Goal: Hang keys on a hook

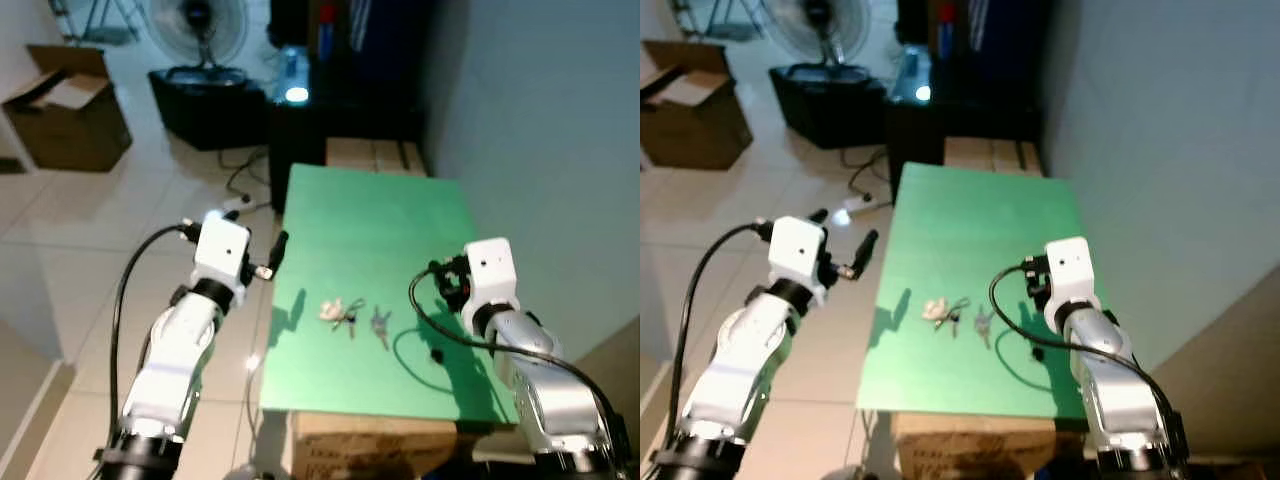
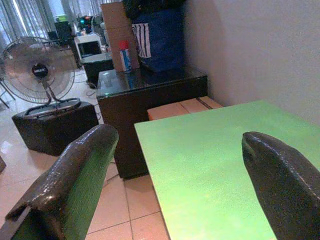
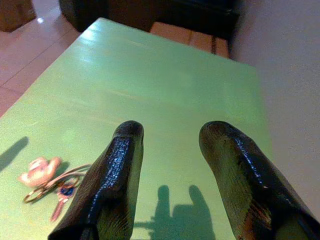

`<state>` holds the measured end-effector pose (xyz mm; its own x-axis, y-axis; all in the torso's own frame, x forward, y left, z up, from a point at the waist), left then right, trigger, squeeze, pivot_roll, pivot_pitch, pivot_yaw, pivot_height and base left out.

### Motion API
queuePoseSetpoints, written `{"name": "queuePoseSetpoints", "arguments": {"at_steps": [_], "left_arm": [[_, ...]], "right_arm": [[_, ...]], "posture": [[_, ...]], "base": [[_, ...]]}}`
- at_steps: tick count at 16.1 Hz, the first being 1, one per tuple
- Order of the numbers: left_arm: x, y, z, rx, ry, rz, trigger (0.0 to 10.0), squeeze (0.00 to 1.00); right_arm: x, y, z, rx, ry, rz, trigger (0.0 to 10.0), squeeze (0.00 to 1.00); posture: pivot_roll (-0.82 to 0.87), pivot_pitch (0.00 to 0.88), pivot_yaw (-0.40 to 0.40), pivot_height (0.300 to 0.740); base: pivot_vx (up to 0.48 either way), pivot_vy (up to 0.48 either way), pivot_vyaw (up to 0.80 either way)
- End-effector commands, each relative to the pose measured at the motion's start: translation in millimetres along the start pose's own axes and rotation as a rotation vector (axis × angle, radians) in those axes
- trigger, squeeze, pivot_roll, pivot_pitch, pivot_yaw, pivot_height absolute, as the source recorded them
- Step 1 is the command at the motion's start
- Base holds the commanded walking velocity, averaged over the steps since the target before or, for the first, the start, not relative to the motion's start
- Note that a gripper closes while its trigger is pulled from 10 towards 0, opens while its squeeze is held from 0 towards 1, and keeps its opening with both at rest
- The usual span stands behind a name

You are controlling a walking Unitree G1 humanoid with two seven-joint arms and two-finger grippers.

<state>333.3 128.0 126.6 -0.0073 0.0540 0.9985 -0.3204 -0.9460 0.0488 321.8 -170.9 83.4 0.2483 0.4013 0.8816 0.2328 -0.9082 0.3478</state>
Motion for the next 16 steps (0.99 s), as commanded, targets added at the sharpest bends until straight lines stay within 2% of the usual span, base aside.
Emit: {"name": "queuePoseSetpoints", "arguments": {"at_steps": [1, 2, 3, 4, 6, 7, 8, 10, 12, 16], "left_arm": [[-1, 6.1, 1.3, -0.028, -0.011, 0.007, 10.0, 0.00], [0, 8.8, 1.8, -0.055, -0.019, 0.006, 10.0, 0.00], [0, 8.8, 1.8, -0.055, -0.019, 0.006, 10.0, 0.00], [-5, 15.9, 1.9, -0.113, -0.057, 0.002, 10.0, 0.00], [-7, 20.0, 1.0, -0.142, -0.075, 0.005, 10.0, 0.00], [-7, 21.7, 0.2, -0.160, -0.084, 0.006, 10.0, 0.00], [-7, 24.2, -1.7, -0.190, -0.105, 0.010, 10.0, 0.00], [-7, 27.8, -3.8, -0.225, -0.129, 0.012, 10.0, 0.00], [-6, 29.2, -5.6, -0.244, -0.143, 0.015, 10.0, 0.00], [-9, 36.0, -11.0, -0.300, -0.183, -0.011, 10.0, 0.00]], "right_arm": [[-5, 1.3, 2.3, 0.015, -0.033, -0.007, 10.0, 1.00], [-16, -4.1, 9.3, 0.055, -0.100, -0.027, 10.0, 1.00], [-16, -4.1, 9.3, 0.055, -0.100, -0.027, 10.0, 1.00], [-22, -7.1, 23.5, 0.072, -0.131, -0.042, 10.0, 1.00], [-26, -9.4, 29.2, 0.093, -0.149, -0.053, 10.0, 1.00], [-30, -11.0, 32.8, 0.114, -0.175, -0.055, 10.0, 1.00], [-44, -14.2, 40.3, 0.169, -0.249, -0.065, 10.0, 1.00], [-54, -12.0, 49.3, 0.221, -0.309, -0.084, 10.0, 1.00], [-56, -2.5, 55.9, 0.232, -0.347, -0.103, 10.0, 1.00], [-69, 3.7, 56.0, 0.277, -0.429, -0.147, 10.0, 1.00]], "posture": [[-0.12, 0.000, -0.028, 0.718], [-0.12, 0.000, -0.017, 0.718], [-0.12, 0.000, -0.017, 0.718], [-0.13, 0.000, -0.006, 0.718], [-0.13, 0.008, -0.006, 0.718], [-0.12, 0.040, -0.002, 0.718], [-0.12, 0.057, 0.003, 0.718], [-0.11, 0.087, 0.007, 0.718], [-0.11, 0.114, 0.007, 0.718], [-0.09, 0.142, -0.001, 0.718]], "base": [[0.000, 0.000, 0.00], [0.000, 0.000, 0.00], [0.000, 0.000, 0.00], [0.000, 0.000, 0.00], [0.000, 0.000, 0.00], [0.000, 0.000, 0.00], [0.000, 0.000, 0.00], [0.000, 0.000, 0.00], [0.000, 0.000, 0.00], [0.000, 0.000, 0.00]]}}
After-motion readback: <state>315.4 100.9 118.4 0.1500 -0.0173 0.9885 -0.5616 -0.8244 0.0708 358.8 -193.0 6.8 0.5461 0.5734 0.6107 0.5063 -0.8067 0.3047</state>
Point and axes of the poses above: a point about 5 cm out from each wrist's last joint towards the gripper, its own z axis pointing out of the wrist towards the gripper, its own x axis along the axis of the wrist's last joint, y = z × x, the point moved 5 cm from there along z, pointing out of the wrist towards the gripper, and after that the axes turned 14 degrees about -z, right-handed, at the moved point
